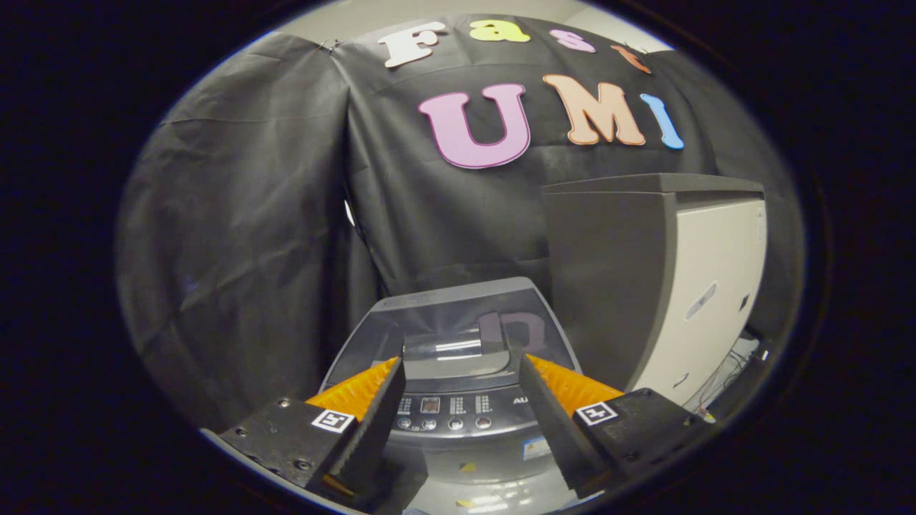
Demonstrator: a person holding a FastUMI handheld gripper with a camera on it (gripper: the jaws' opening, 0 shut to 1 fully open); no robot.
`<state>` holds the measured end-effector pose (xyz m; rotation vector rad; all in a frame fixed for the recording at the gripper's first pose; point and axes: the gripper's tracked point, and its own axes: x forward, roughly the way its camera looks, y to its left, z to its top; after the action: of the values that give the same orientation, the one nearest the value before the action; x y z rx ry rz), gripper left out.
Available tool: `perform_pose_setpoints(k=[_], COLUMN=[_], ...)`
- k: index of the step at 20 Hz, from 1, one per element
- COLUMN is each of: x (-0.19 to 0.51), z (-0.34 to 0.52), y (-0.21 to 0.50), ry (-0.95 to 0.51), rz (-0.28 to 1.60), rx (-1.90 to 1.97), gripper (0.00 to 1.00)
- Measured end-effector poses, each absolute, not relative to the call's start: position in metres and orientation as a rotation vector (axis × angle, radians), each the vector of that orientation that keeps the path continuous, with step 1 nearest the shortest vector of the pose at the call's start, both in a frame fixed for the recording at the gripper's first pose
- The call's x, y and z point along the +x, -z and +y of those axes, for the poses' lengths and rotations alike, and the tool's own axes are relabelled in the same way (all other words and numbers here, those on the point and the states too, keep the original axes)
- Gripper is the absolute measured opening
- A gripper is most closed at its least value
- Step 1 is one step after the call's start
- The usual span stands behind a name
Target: Put the clothes into the washing machine and then close the washing machine lid.
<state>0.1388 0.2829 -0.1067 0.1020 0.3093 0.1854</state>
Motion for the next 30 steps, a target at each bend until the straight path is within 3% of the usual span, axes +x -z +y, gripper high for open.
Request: perform_pose_setpoints(k=[9, 15, 24, 30], x=[0.08, 0.064, 0.058, 0.053], z=[0.257, 0.202, 0.124, 0.11], y=[0.044, 0.012, 0.012, -0.007], ry=[-0.238, -0.171, -0.079, -0.133], rz=[0.174, 0.028, 0.017, -0.01], rx=[0.107, 0.035, -0.067, -0.037], gripper=[0.97, 0.97, 0.97, 0.96])
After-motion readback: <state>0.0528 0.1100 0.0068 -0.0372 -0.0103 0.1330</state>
